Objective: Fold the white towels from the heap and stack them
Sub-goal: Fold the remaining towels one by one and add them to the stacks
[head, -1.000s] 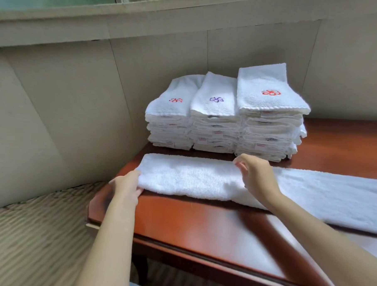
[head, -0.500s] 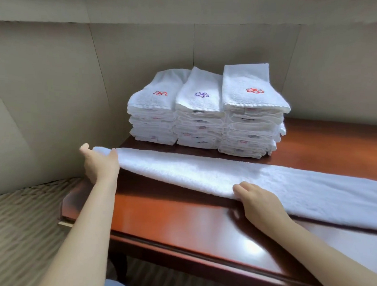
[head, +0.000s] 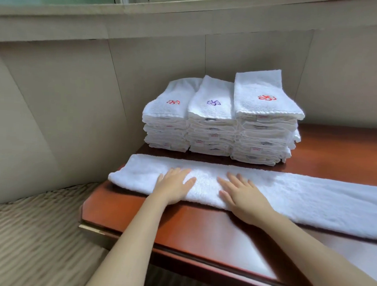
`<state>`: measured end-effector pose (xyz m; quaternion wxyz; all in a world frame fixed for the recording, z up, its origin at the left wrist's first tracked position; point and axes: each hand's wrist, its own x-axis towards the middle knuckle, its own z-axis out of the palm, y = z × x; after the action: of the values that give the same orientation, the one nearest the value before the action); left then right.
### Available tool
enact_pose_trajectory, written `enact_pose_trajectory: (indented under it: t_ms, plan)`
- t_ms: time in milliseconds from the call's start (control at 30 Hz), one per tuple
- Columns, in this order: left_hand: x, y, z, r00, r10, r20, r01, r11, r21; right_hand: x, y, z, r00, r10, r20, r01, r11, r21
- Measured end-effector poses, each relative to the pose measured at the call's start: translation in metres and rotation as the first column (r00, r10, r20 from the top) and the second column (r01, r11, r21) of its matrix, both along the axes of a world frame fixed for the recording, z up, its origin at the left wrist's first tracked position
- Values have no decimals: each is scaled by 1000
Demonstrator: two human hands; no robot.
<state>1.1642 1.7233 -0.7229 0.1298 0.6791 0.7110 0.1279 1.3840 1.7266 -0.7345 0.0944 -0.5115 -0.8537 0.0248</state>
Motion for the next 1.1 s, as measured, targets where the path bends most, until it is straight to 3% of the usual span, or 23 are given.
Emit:
enact_pose_trajectory:
  t_ms: [67,133,400,767,833,933,1100]
  plan:
    - [-8,9,-5,993,-36,-110,29,998,-61,2,7,-2,999,8,52,-7,999,-35]
    - [-28,14,-6,990,34,-134,-40,998,-44,14,14,-2,996,-9,83,15,997,-73]
    - [-90,24,-9,944,279,-178,-286,958,-19,104,45,-5,949,-298,98,311,935,-169]
    - [-72,25,-3,821,521,-235,-536,844,0,124,44,-2,973,-223,53,229,954,-191]
    - [-62,24,-1,817,522,-245,-535,845,16,134,40,1,973,-220,69,229,953,-200]
    - [-43,24,3,882,413,-227,-422,907,9,152,35,11,968,-239,79,251,935,-250]
    - [3,27,8,930,286,-229,-287,957,32,202,22,10,862,-496,103,506,837,-209]
